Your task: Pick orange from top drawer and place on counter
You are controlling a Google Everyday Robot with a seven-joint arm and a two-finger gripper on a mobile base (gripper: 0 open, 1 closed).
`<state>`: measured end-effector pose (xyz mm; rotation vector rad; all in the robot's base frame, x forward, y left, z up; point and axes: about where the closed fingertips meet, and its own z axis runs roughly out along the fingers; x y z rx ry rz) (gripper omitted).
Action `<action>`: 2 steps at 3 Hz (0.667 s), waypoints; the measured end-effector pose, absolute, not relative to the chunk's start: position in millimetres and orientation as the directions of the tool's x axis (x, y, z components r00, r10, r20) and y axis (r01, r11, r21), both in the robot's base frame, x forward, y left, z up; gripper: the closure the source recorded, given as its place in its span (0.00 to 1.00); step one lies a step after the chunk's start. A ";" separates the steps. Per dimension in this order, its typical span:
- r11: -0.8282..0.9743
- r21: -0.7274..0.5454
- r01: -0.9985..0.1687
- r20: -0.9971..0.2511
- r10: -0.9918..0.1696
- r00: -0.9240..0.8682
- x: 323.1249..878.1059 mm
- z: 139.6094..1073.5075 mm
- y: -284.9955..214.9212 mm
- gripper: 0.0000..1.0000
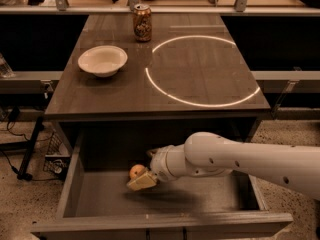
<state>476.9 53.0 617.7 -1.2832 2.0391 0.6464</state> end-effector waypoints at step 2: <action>0.430 0.093 -0.898 -0.733 -0.581 -0.354 477.7 622.8 52.1 0.88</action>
Offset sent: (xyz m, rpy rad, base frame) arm 0.0019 -0.0022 0.0054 0.0155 0.0265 -0.0450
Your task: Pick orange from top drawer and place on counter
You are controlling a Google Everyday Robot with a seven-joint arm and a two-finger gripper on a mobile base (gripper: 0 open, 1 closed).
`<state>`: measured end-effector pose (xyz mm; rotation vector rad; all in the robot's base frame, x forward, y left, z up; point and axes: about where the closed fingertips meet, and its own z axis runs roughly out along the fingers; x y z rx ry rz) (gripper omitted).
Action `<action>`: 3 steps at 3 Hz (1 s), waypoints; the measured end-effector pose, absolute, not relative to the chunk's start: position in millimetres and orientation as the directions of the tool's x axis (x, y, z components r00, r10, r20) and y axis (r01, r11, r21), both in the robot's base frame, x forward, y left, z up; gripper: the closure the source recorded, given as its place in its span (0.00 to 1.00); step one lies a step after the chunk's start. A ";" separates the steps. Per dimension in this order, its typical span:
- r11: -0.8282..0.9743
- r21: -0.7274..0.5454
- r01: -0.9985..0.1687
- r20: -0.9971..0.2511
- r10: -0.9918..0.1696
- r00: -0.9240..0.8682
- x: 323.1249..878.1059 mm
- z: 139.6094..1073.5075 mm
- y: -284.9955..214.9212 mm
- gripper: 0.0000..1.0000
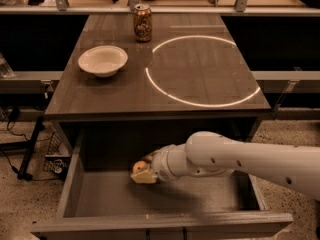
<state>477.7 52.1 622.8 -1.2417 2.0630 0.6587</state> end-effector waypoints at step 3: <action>0.543 0.061 -0.837 -0.778 -0.500 -0.381 485.0 737.2 -90.2 1.00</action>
Offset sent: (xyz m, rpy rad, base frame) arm 0.0037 -0.1560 0.1130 0.0661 -0.0301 -0.1205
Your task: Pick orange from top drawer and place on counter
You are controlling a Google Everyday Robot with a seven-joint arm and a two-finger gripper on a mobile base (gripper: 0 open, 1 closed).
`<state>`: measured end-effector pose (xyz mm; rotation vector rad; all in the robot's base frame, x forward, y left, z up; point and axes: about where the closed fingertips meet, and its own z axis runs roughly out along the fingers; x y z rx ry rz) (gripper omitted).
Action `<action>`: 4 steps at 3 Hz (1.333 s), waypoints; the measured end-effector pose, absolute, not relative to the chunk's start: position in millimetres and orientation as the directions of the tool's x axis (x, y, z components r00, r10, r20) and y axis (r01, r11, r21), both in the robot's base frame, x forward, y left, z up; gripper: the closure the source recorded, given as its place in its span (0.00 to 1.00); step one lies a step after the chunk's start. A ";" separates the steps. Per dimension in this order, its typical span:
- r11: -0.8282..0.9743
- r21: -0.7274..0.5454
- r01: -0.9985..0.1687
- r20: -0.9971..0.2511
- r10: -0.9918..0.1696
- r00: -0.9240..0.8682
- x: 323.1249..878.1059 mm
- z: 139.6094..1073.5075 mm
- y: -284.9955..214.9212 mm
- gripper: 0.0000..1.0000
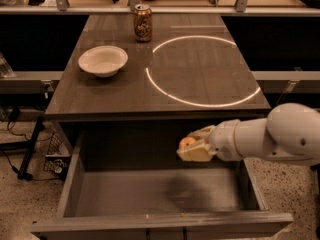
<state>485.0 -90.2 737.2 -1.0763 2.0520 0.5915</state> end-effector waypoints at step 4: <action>0.611 -0.146 -0.778 -0.770 -0.564 -0.298 516.4 872.8 -171.7 1.00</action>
Offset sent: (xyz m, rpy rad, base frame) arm 0.0160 -0.1260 0.1464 -0.1397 -0.1268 -0.1534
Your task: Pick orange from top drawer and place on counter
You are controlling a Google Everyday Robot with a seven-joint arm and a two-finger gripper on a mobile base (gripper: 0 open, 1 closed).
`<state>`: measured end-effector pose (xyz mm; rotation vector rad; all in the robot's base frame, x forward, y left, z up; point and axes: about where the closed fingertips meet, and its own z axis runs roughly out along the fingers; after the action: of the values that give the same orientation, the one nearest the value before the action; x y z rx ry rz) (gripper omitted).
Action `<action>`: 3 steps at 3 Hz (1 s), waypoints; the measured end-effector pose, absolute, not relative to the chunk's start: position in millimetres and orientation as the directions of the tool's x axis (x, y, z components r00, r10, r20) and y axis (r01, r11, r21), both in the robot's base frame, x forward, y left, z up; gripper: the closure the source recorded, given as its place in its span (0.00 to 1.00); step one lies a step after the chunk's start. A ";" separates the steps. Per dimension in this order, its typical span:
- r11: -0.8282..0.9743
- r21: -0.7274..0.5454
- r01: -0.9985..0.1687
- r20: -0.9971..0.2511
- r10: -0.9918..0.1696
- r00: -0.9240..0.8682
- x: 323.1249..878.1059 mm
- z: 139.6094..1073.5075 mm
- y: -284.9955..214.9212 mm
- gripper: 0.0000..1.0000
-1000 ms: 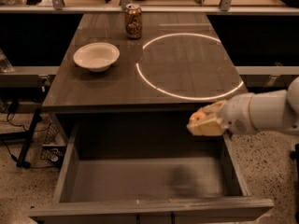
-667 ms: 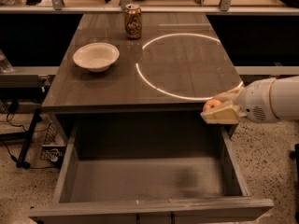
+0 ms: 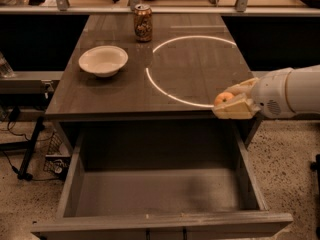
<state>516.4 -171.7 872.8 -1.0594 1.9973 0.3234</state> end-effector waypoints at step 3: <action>0.598 -0.221 -0.771 -0.868 -0.481 -0.125 624.9 914.8 -130.6 1.00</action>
Offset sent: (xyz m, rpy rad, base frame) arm 0.1209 0.0427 0.0610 0.1068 -0.2123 0.0556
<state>624.9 -130.6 914.8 -1.0251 1.7751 0.3441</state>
